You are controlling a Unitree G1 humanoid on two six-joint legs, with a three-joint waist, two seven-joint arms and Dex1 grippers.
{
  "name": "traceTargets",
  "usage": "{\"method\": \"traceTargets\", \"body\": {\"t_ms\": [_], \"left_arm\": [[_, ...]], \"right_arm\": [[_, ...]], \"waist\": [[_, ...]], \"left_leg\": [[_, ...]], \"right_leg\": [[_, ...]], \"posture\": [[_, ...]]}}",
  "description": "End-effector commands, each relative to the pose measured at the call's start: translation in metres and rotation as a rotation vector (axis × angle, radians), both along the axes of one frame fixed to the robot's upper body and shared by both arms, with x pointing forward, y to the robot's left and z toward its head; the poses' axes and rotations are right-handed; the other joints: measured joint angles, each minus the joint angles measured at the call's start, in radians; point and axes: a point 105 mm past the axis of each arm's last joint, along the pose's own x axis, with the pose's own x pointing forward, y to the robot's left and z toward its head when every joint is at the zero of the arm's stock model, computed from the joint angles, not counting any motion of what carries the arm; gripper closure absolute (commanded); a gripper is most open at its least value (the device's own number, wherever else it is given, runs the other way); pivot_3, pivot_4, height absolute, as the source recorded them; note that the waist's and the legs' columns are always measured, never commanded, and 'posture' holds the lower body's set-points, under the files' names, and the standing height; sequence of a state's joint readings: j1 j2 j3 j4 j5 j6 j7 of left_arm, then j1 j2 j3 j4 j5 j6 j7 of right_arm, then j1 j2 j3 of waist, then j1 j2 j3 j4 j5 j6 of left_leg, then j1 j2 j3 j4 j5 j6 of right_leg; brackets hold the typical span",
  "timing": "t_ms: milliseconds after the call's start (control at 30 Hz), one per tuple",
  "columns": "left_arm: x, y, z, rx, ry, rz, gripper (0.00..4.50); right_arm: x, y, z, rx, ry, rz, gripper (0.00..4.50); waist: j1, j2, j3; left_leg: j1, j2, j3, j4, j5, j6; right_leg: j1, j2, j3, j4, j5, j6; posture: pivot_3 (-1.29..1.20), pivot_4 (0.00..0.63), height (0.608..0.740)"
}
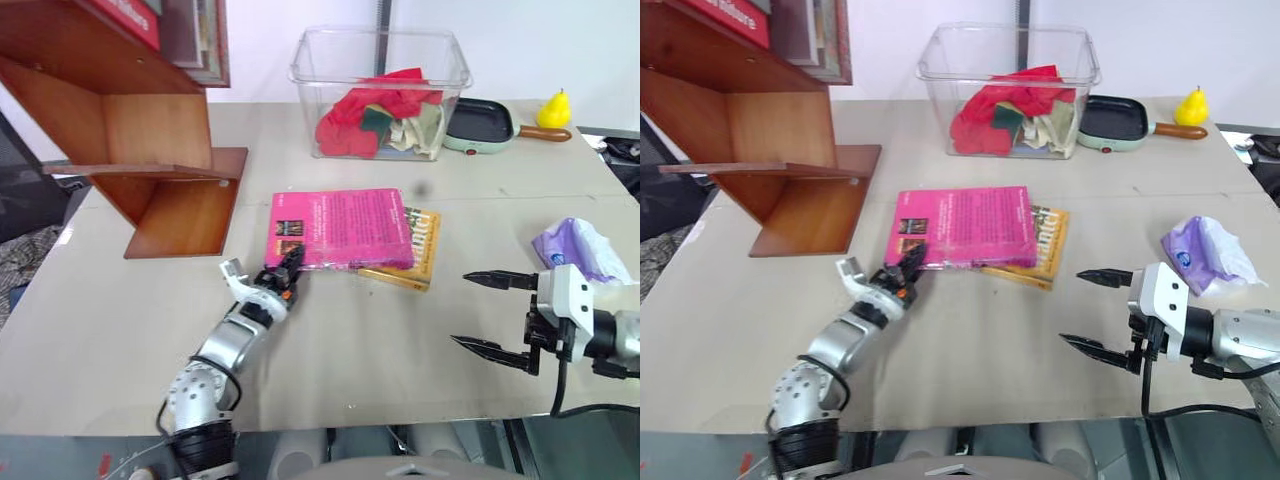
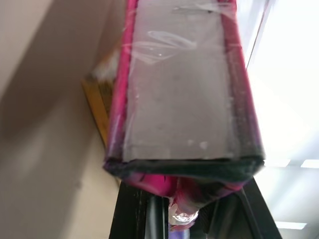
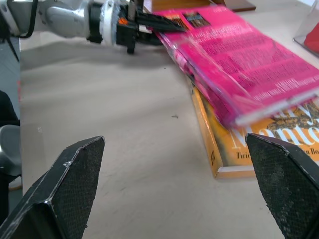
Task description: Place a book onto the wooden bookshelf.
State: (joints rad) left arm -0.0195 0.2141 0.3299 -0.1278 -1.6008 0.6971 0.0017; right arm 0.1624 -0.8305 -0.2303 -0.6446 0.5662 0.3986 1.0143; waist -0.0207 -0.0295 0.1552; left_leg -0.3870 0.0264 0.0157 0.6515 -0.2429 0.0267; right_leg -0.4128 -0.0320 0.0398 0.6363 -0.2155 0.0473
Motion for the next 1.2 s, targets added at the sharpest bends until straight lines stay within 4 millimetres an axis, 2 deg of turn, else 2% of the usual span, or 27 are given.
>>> {"method": "traceTargets", "body": {"t_ms": [33,100,133,233,333,433,533,633,767,867,1067,1200], "left_arm": [[-0.001,0.038,0.043,0.150,-0.184,0.076,4.32],[-0.003,0.049,0.075,0.223,-0.299,0.079,4.32],[-0.006,0.048,0.091,0.299,-0.373,0.041,4.32],[-0.023,0.025,0.145,0.640,-0.641,-0.126,4.32],[-0.032,0.004,0.184,0.836,-0.785,-0.239,4.32],[-0.044,-0.020,0.205,0.971,-0.885,-0.333,4.32],[-0.041,-0.033,0.222,1.222,-1.012,-0.252,4.32],[-0.038,-0.031,0.247,1.666,-1.225,-0.063,4.32],[-0.048,-0.019,0.274,2.119,-1.417,0.030,4.32],[-0.058,-0.018,0.282,2.232,-1.449,-0.043,4.32],[-0.078,0.003,0.298,2.384,-1.199,-0.231,4.32],[-0.087,0.019,0.296,2.491,-1.034,-0.345,4.32]], "right_arm": [[0.004,0.004,0.005,0.010,-0.043,0.027,0.00],[0.008,0.004,0.005,0.016,-0.048,0.035,0.00],[0.010,0.004,0.005,0.021,-0.052,0.040,0.00],[0.017,0.004,0.011,0.055,-0.068,0.053,0.00],[0.024,0.002,0.020,0.091,-0.089,0.061,0.00],[0.035,-0.002,0.029,0.134,-0.115,0.040,0.00],[0.041,-0.005,0.029,0.132,-0.127,0.036,0.00],[0.046,-0.009,0.040,0.168,-0.159,0.023,0.00],[0.058,-0.019,0.050,0.196,-0.203,-0.011,0.00],[0.069,-0.024,0.052,0.196,-0.217,-0.021,0.00],[0.097,-0.020,0.053,0.197,-0.248,0.003,0.00],[0.102,-0.020,0.057,0.210,-0.264,0.021,0.00]], "waist": [[0.003,-0.002,0.001],[0.008,-0.003,0.002],[0.010,-0.004,0.004],[0.015,-0.007,0.009],[0.026,-0.007,0.011],[0.030,-0.006,0.012],[0.034,-0.003,0.015],[0.034,-0.002,0.016],[0.021,0.000,0.020],[0.017,0.002,0.022],[0.006,-0.001,0.024],[0.006,0.002,0.026]], "left_leg": [[-0.002,0.000,0.000,0.000,0.000,0.000],[-0.009,0.001,-0.001,0.000,0.000,0.000],[-0.010,0.001,0.000,0.000,0.000,0.000],[-0.014,0.001,0.001,0.000,0.000,0.000],[-0.017,0.000,0.001,-0.001,0.000,0.000],[-0.019,-0.002,0.001,-0.001,-0.001,0.000],[-0.020,-0.004,0.002,-0.001,-0.001,0.001],[-0.020,-0.004,0.000,-0.001,-0.001,0.001],[-0.019,-0.003,0.001,-0.003,-0.001,0.001],[-0.020,-0.003,0.002,-0.003,-0.001,0.001],[-0.024,-0.003,0.003,0.000,-0.001,0.001],[-0.028,-0.003,0.003,0.001,-0.001,0.001]], "right_leg": [[-0.001,0.000,-0.001,-0.001,0.000,0.000],[-0.006,-0.001,-0.002,-0.003,0.000,0.000],[-0.007,-0.001,-0.002,-0.004,0.000,0.000],[-0.008,-0.003,-0.003,-0.007,0.003,-0.004],[-0.009,-0.006,-0.003,-0.011,0.003,-0.004],[-0.009,-0.008,-0.002,-0.014,0.002,-0.003],[-0.009,-0.009,-0.002,-0.014,0.002,-0.001],[-0.010,-0.005,-0.004,-0.013,0.001,-0.001],[-0.011,-0.003,-0.002,-0.011,0.001,-0.001],[-0.012,-0.003,-0.002,-0.011,0.001,-0.001],[-0.015,-0.003,-0.002,-0.010,0.002,0.002],[-0.020,-0.003,-0.001,-0.009,0.005,0.006]], "posture": [[0.00,0.150,0.740],[0.00,0.150,0.740],[0.00,0.150,0.740],[0.00,0.150,0.740],[0.00,0.150,0.740],[0.00,0.150,0.740],[0.00,0.150,0.740],[0.00,0.150,0.740],[0.00,0.150,0.740],[0.00,0.150,0.740],[0.00,0.150,0.740],[0.00,0.150,0.740]]}}
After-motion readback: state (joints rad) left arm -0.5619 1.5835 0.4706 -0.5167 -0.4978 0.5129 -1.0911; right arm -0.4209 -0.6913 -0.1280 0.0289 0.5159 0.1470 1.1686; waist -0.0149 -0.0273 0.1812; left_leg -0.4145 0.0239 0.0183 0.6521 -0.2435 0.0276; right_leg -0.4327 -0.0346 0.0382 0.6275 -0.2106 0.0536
